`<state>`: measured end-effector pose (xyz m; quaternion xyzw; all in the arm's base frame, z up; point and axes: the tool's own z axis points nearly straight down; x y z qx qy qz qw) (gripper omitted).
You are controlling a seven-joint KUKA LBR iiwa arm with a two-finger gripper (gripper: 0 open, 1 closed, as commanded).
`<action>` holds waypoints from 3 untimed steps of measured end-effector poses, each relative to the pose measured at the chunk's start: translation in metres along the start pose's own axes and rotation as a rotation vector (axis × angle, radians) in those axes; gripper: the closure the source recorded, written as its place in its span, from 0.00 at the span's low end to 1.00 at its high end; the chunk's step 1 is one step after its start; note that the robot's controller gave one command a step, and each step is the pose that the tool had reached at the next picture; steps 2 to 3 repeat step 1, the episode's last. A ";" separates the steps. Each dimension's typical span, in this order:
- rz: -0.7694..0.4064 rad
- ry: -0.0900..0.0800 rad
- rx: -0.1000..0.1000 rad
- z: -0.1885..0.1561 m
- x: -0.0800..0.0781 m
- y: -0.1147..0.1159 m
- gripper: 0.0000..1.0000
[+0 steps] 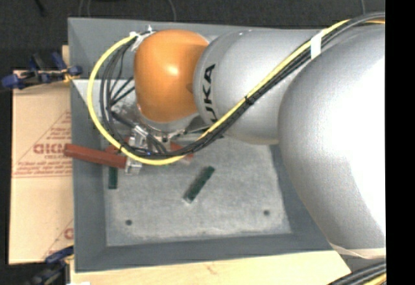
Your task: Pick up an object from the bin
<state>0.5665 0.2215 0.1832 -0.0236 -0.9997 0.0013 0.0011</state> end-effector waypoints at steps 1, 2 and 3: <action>0.006 -0.003 -0.003 -0.042 0.003 -0.004 1.00; 0.006 -0.003 -0.003 -0.042 0.003 -0.004 1.00; 0.006 -0.003 -0.003 -0.042 0.003 -0.004 1.00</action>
Offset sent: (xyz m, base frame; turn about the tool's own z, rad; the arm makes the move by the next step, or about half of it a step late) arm 0.0060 -0.0025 0.0418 0.0120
